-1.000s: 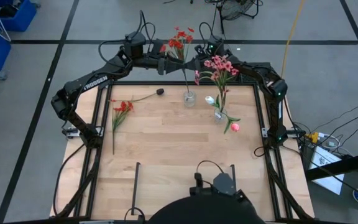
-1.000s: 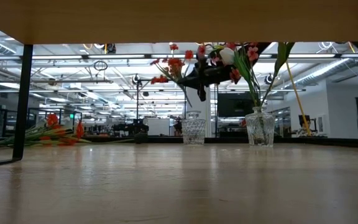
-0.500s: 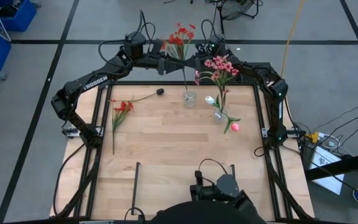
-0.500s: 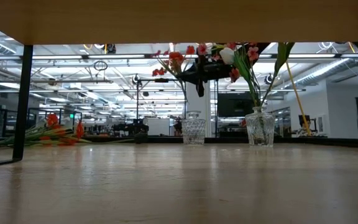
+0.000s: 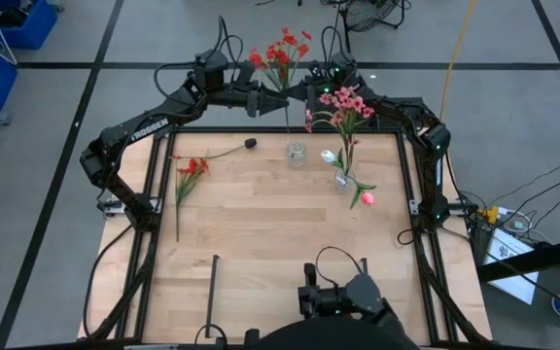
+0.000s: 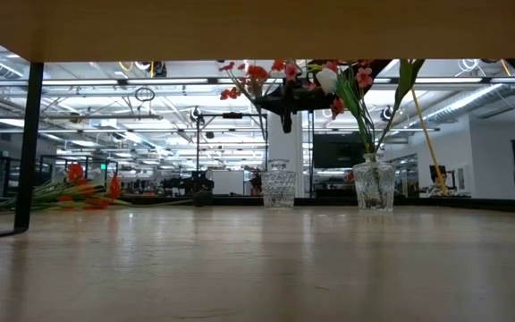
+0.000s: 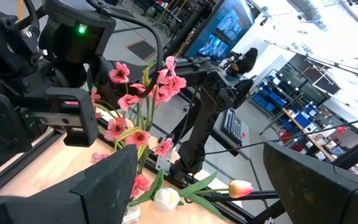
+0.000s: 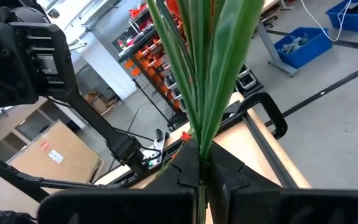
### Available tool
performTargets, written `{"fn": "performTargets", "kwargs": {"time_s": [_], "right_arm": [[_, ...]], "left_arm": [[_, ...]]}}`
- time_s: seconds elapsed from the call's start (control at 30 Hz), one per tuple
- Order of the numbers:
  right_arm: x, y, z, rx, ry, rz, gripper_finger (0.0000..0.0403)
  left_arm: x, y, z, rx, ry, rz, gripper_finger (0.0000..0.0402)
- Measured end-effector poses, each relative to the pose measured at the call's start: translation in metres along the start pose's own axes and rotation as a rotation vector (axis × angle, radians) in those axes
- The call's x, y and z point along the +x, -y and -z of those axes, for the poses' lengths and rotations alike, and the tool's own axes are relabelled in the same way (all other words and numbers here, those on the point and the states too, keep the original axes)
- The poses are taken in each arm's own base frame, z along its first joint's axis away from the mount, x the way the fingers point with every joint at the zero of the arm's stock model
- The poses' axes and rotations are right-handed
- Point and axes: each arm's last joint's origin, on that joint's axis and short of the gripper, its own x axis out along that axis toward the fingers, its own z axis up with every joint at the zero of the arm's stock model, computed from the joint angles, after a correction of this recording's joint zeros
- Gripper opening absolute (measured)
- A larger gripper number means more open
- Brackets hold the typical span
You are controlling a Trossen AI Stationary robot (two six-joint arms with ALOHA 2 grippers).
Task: Pick and place flowers into a vace then onto a shelf
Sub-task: Put the right red flowers into the left transparent vase
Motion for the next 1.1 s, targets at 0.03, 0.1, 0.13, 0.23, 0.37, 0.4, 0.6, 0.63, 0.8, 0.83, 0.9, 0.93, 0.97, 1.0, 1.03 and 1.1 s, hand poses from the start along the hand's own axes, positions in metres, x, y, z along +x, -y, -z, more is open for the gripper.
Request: {"fn": "performTargets", "kwargs": {"time_s": [0.03, 0.1, 0.13, 0.23, 0.37, 0.4, 0.6, 0.63, 0.8, 0.83, 0.9, 0.93, 0.97, 1.0, 1.03, 1.1], "right_arm": [[-0.001, 0.0, -0.001, -0.001, 0.003, -0.001, 0.0], [-0.002, 0.0, -0.003, 0.0, 0.009, -0.015, 0.0], [-0.004, 0.0, -0.004, 0.003, 0.009, -0.024, 0.0], [-0.005, 0.001, -0.004, 0.003, 0.012, -0.022, 0.0], [-0.009, -0.001, -0.009, -0.046, 0.024, -0.021, 0.0], [-0.01, -0.001, -0.01, -0.038, 0.027, -0.02, 0.0], [-0.016, 0.001, -0.012, -0.018, 0.037, -0.011, 0.0], [-0.016, 0.001, -0.013, -0.016, 0.039, -0.011, 0.0], [-0.018, 0.0, -0.016, -0.012, 0.06, -0.023, 0.0], [-0.018, -0.001, -0.017, -0.015, 0.067, -0.028, 0.0], [-0.018, -0.002, -0.019, -0.006, 0.075, -0.035, 0.0], [-0.018, -0.002, -0.019, -0.001, 0.077, -0.037, 0.0], [-0.018, -0.002, -0.019, -0.003, 0.078, -0.037, 0.0], [-0.018, -0.003, -0.019, -0.012, 0.078, -0.037, 0.0], [-0.018, -0.003, -0.019, -0.025, 0.079, -0.037, 0.0], [-0.018, -0.003, -0.019, -0.037, 0.081, -0.035, 0.0]], "left_arm": [[0.0, 0.0, 0.0, 0.0, 0.0, 0.0, 0.0351], [0.0, 0.0, 0.0, 0.003, 0.0, 0.0, 0.0351], [0.0, 0.0, 0.0, 0.005, 0.0, 0.0, 0.0351], [0.0, 0.0, 0.0, 0.001, 0.0, 0.0, 0.0351], [0.0, 0.0, 0.0, 0.005, 0.0, 0.0, 0.0351], [0.0, 0.0, 0.0, 0.004, 0.0, 0.0, 0.0351], [0.0, 0.0, 0.0, 0.005, 0.0, 0.0, 0.0351], [0.0, 0.0, 0.0, 0.005, 0.0, 0.0, 0.0351], [0.0, 0.0, 0.0, 0.002, 0.0, 0.0, 0.0351], [0.0, 0.0, 0.0, 0.004, 0.0, 0.0, 0.0351], [0.0, 0.0, 0.0, 0.004, 0.0, 0.0, 0.0351], [0.0, 0.0, 0.0, 0.002, 0.0, 0.0, 0.0351], [0.0, 0.0, 0.0, 0.0, 0.0, 0.0, 0.0351], [0.0, 0.0, 0.0, 0.0, 0.0, 0.0, 0.0351], [0.0, 0.0, 0.0, 0.002, 0.0, 0.0, 0.0351], [0.0, 0.0, 0.0, 0.005, 0.0, 0.0, 0.0351]]}}
